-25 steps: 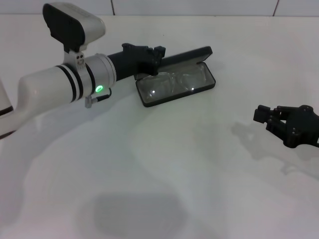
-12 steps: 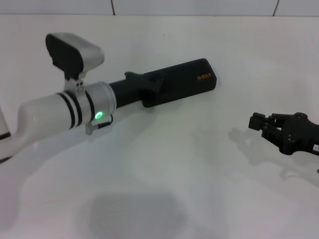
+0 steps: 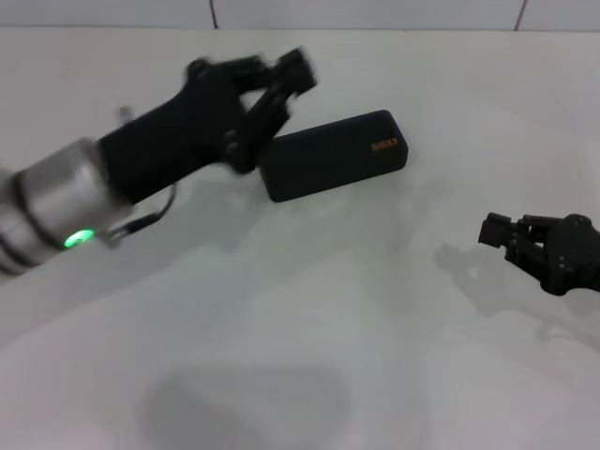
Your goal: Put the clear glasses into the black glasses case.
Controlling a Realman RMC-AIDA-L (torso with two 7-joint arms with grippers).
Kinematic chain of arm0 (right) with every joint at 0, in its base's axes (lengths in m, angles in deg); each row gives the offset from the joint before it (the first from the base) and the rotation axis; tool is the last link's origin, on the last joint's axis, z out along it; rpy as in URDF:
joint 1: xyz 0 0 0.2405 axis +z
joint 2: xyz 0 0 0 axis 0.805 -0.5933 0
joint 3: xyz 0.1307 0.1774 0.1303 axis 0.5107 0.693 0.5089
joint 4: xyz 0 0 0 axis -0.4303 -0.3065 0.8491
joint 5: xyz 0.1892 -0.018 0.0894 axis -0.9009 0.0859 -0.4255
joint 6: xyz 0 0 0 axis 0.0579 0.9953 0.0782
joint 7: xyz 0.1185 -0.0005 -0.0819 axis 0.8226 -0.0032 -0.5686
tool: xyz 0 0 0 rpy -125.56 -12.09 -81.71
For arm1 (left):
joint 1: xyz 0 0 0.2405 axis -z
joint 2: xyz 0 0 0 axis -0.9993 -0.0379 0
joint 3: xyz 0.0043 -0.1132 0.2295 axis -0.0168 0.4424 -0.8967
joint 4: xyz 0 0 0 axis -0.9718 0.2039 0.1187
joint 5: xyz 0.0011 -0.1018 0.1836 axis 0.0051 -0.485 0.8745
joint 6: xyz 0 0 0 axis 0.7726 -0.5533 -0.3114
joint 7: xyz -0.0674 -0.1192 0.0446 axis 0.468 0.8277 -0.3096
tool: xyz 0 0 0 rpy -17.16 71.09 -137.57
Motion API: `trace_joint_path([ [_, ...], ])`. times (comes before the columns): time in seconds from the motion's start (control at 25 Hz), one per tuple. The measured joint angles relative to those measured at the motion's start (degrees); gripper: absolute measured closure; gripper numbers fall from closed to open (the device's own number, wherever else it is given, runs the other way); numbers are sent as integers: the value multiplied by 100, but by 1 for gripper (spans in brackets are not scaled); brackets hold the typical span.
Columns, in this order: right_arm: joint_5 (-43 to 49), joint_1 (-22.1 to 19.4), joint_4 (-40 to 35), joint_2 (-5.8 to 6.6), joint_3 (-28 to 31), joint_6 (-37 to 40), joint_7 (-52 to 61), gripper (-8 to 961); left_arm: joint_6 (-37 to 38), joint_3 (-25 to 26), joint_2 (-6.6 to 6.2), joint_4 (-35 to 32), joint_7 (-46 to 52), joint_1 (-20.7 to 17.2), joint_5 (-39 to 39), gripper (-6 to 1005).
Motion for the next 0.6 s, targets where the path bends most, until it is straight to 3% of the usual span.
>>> trace_joint_path([
  [0.24,140,218,-43,239,44,535,-346,849,72,-164,-67,-1367,539,-1113,978,944],
  [0.44,232,498,-275,373,20,856,-507,816,65,-142,-156,-2081,1178,-1551,1709,767],
  [0.48,267,554,-328,371,14,869,-499,805,122,-154,-210,-2360,1460,-1716,1895,732],
  [0.56,434,638,-485,295,6,907,-496,784,172,-164,-236,-2502,1529,-1810,1986,517],
  [0.6,535,647,-588,238,8,921,-512,773,211,-165,-238,-2555,1538,-1843,2015,475],
])
